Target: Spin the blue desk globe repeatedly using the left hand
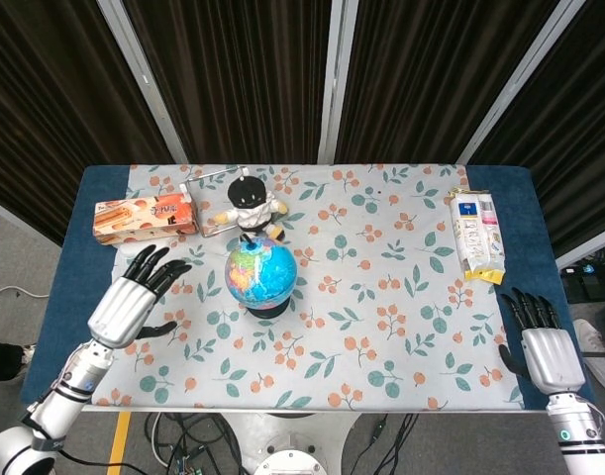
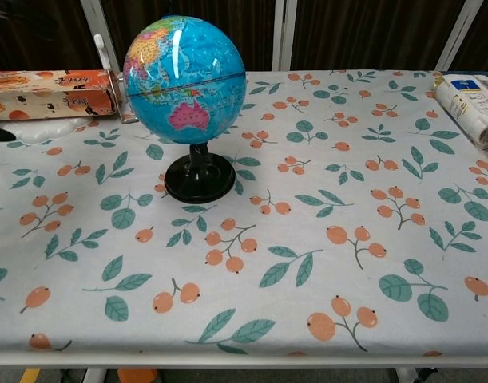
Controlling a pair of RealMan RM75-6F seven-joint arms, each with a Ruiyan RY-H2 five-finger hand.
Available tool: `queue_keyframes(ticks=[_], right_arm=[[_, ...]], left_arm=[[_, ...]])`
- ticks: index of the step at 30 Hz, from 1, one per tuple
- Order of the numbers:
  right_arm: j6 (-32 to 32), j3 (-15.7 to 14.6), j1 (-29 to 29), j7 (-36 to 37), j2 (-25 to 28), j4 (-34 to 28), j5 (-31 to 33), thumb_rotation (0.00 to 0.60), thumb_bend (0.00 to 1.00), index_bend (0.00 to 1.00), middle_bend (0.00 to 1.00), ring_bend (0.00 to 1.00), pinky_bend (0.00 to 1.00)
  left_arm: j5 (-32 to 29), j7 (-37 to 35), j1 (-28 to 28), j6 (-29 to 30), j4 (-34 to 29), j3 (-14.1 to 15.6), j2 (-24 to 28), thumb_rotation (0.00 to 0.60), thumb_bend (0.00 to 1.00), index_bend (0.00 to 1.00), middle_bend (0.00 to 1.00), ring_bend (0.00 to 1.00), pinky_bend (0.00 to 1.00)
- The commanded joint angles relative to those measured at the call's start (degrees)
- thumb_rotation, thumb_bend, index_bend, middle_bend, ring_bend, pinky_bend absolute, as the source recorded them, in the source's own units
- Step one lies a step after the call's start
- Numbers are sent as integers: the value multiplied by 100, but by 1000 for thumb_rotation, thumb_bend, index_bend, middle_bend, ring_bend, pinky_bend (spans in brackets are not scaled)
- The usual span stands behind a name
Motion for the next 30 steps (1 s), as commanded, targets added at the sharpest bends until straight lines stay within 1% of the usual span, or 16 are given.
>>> queue_keyframes(ticks=[1,5,8,14,19,30], right_arm=[[3,-2,2,-13,6,-13,-7,600,301,0,0,0,0],[17,7,-4,-1,24,-17,6,600,301,0,0,0,0],[15,6,-11,37,27,5,21,600,301,0,0,0,0],[7,9,-13,132,27,64,33,600,301,0,0,0,0],[-18,21,-17,220,30,140,81,600,300,0,0,0,0],[-29,15,-12,228,7,170,73,600,300,0,0,0,0]], left_arm=[[235,2,-129,62,-35,-129,-6,600,46,162,182,20,21],[511,98,-411,-101,-169,-256,-72,600,46,162,181,20,21],[646,173,-663,-332,-264,-346,-182,600,46,161,181,20,21],[583,159,-1050,-800,-195,-461,-493,600,46,159,174,20,21],[540,139,-1160,-893,-71,-466,-642,600,46,157,173,20,21],[457,120,-1124,-859,-3,-341,-639,600,46,157,175,20,21]])
